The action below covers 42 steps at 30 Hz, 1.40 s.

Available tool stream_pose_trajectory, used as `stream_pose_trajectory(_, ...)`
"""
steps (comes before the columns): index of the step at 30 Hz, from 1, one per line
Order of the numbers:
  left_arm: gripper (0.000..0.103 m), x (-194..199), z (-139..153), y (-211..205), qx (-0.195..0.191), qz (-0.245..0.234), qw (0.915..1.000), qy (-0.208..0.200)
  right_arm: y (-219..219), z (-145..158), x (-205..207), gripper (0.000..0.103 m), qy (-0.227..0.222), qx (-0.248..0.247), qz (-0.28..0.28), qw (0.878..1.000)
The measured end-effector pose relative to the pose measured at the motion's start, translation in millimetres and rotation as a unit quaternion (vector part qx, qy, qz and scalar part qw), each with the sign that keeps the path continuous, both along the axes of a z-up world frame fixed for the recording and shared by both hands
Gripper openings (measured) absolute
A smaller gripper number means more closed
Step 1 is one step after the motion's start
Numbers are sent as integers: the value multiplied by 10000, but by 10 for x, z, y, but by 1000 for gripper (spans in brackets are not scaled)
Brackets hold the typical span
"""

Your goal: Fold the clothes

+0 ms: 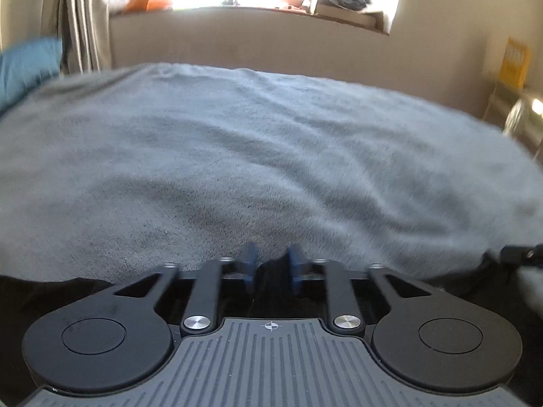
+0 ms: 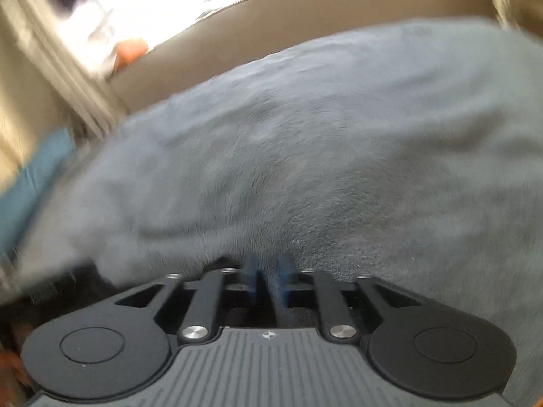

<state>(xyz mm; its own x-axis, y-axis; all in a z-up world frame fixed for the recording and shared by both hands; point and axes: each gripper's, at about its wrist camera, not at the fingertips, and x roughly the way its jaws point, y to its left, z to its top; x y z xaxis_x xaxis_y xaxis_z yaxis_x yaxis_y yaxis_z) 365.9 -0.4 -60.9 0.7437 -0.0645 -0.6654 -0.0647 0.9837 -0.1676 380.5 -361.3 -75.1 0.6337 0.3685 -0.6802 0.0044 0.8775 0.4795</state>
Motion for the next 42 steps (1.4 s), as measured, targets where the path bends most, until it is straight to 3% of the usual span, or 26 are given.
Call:
stream_pose_trajectory(3, 51, -3, 181, 224, -464, 198, 9987, -3, -254, 28, -82, 31, 62, 751, -478, 9960)
stream_pose_trajectory(6, 54, -32, 406, 492, -726, 423, 9965, -14, -367, 66, -197, 31, 42, 1041, -708, 9920)
stream_pose_trajectory(8, 54, -108, 579, 688, -699, 536, 9961, 37, -353, 123, -275, 32, 54, 1133, -724, 9909)
stream_pose_trajectory(11, 54, -312, 792, 913, -226, 484, 9982, 283, -214, 282, -380, 32, 42, 1264, -462, 9909)
stream_pose_trajectory(13, 54, -545, 887, 1051, 224, 331, 9985, 381, 24, 460, -407, 32, 19, 1336, 1, 9910)
stream_pose_trajectory(17, 54, -878, 757, 1352, 524, 310, 9969, 498, 731, 768, -352, 31, 203, 1487, 1154, 9819)
stream_pose_trajectory(21, 54, -929, 351, 1687, 359, 903, 9922, 776, 1621, 811, -207, 29, 388, 712, 2060, 9752)
stream_pose_trajectory(26, 54, -858, 41, 2069, -92, 1524, 9841, 909, 2336, 660, -48, 29, 203, -134, 2353, 9716)
stream_pose_trajectory(31, 55, -787, 0, 2276, -593, 1658, 9813, 777, 2496, 480, 133, 29, 398, -183, 2203, 9745)
stream_pose_trajectory(35, 55, -749, 10, 2262, -674, 1583, 9817, 820, 2499, 449, 151, 29, 460, -17, 2209, 9742)
stream_pose_trajectory(38, 55, -940, 69, 2272, -687, 1773, 9778, 876, 2849, 498, 106, 29, 193, -176, 2800, 9596)
stream_pose_trajectory(42, 55, -1348, 226, 2154, -344, 1666, 9811, 920, 3490, 544, 14, 31, -255, -512, 3750, 9252)
